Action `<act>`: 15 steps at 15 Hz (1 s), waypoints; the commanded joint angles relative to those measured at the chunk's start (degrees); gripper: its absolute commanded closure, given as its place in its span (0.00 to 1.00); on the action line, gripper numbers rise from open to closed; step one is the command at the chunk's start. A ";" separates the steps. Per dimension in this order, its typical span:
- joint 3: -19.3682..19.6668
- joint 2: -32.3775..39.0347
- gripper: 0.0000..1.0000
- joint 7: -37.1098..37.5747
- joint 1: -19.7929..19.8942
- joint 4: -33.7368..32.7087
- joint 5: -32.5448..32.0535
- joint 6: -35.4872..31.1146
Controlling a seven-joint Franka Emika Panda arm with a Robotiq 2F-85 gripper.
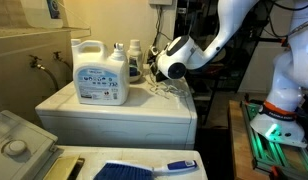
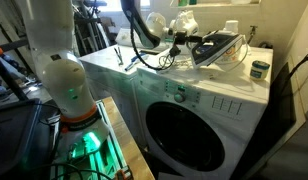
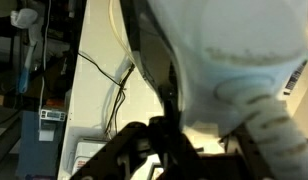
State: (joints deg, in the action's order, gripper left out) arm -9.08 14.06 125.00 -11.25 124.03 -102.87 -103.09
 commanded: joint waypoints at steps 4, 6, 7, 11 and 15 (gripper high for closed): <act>-1.53 3.20 0.85 3.94 -2.04 1.14 -4.83 11.17; -2.00 4.66 0.85 6.42 -2.98 1.89 -6.63 16.10; -2.17 5.64 0.85 8.15 -3.46 2.39 -7.99 18.58; -3.21 8.44 0.85 13.23 -3.42 3.65 -7.27 24.04; -4.28 9.22 0.85 14.96 -2.70 4.14 -3.39 25.39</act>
State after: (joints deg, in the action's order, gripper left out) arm -12.26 22.16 137.42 -15.06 126.55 -108.78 -78.33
